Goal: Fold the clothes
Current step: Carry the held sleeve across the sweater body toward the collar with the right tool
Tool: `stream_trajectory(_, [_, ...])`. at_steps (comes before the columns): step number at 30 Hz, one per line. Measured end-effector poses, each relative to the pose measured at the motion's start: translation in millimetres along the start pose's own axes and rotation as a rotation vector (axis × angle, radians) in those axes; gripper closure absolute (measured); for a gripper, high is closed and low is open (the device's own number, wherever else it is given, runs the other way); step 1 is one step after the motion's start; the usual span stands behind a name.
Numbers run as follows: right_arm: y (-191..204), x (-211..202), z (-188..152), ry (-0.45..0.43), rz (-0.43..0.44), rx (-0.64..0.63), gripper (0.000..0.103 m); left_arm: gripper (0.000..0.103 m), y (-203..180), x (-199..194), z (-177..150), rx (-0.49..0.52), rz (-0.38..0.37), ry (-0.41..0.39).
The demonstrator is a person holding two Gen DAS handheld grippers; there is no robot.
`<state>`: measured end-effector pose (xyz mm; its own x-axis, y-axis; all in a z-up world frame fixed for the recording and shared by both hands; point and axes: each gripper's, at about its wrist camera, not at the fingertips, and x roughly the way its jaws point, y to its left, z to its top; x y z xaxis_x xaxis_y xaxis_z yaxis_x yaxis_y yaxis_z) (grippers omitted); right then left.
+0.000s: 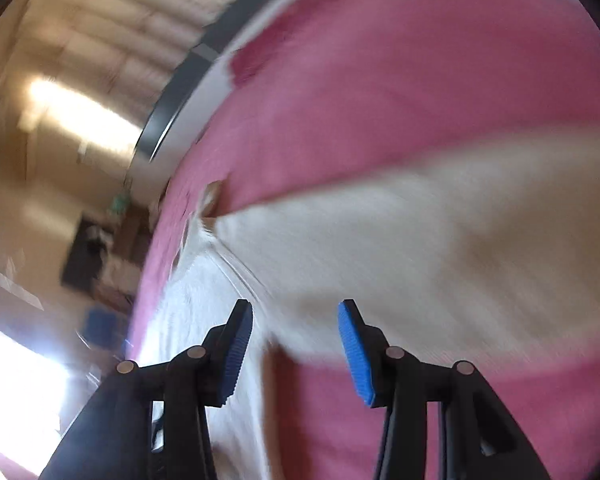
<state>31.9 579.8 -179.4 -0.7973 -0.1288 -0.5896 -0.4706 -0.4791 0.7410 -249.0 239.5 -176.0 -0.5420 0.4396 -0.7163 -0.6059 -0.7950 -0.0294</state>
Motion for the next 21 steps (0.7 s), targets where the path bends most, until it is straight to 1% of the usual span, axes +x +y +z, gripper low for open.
stream_trajectory(2, [-49, -46, -14, -0.053, -0.019, 0.151, 0.058, 0.0, -7, -5, -3, 0.026, 0.043, 0.017])
stream_trajectory(4, [-96, -94, -28, -0.161, -0.046, 0.259, 0.058, 0.0, -13, -12, -8, 0.046, 0.076, 0.035])
stream_trajectory(5, [-112, -110, -31, -0.207, -0.055, 0.301, 0.058, 0.0, -15, -16, -11, 0.056, 0.093, 0.045])
stream_trajectory(7, [-152, -143, -33, -0.298, -0.075, 0.432, 0.058, 0.0, -14, -30, -20, 0.029, 0.109, 0.048])
stream_trajectory(10, [-190, -154, -29, -0.388, -0.087, 0.566, 0.058, 0.0, -5, -50, -34, -0.037, 0.141, 0.042])
stream_trajectory(14, [-213, -154, -19, -0.446, -0.043, 0.671, 0.06, 0.0, 3, -60, -48, -0.066, 0.177, 0.054])
stream_trajectory(15, [-211, -151, -16, -0.459, -0.037, 0.679, 0.061, 0.0, 5, -60, -51, -0.073, 0.177, 0.057])
stream_trajectory(16, [-210, -147, -14, -0.471, -0.03, 0.688, 0.065, 0.0, 7, -61, -54, -0.08, 0.176, 0.061])
stream_trajectory(19, [-208, -138, -5, -0.504, -0.033, 0.697, 0.068, 0.0, 12, -50, -56, -0.097, 0.157, 0.084])
stream_trajectory(20, [-214, -145, -2, -0.505, -0.034, 0.703, 0.07, 0.0, 13, -50, -57, -0.101, 0.152, 0.083])
stream_trajectory(21, [-216, -143, 2, -0.503, -0.046, 0.712, 0.074, 0.0, 14, -50, -58, -0.105, 0.147, 0.081])
